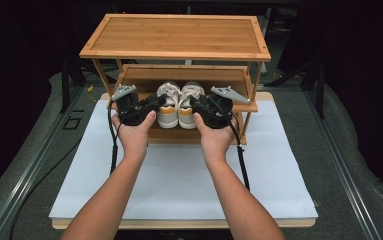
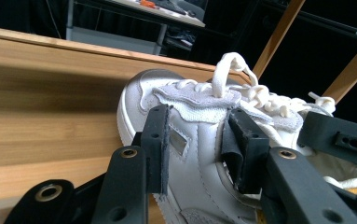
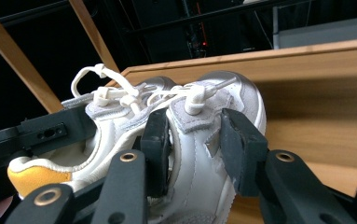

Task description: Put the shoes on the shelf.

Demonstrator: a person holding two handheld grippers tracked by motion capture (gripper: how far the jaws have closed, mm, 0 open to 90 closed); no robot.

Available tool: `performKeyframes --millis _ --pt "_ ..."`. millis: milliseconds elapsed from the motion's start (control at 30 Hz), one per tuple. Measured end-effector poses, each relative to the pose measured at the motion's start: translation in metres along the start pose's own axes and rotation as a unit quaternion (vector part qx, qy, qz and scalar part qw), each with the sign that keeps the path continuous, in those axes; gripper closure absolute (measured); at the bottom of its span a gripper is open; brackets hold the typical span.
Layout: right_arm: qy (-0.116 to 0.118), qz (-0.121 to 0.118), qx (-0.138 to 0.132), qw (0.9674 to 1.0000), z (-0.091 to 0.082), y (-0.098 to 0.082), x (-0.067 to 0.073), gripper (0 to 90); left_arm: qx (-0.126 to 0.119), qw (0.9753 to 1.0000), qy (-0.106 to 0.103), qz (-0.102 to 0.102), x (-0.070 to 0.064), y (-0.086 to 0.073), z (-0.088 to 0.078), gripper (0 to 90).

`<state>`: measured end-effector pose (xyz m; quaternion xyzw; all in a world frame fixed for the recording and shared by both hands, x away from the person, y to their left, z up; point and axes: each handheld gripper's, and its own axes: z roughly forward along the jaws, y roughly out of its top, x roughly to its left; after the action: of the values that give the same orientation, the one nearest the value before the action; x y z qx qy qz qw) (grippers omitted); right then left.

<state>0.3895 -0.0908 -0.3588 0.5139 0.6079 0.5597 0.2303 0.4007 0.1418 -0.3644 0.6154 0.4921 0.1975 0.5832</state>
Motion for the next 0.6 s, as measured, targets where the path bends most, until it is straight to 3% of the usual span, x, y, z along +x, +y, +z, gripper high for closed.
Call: performKeyframes --millis 433,467,600 --pt "-0.002 0.017 0.008 0.9998 0.017 0.005 -0.013 63.4 0.016 0.9998 0.003 -0.009 0.008 0.008 0.020 63.3" --pt "0.002 0.024 -0.002 0.9997 0.020 0.004 -0.014 63.4 0.019 0.9998 0.003 -0.011 0.008 0.009 0.020 63.3" --pt "0.004 0.027 0.012 0.9995 0.024 0.005 -0.017 63.5 0.021 0.9997 0.005 -0.007 0.012 0.012 0.024 63.3"
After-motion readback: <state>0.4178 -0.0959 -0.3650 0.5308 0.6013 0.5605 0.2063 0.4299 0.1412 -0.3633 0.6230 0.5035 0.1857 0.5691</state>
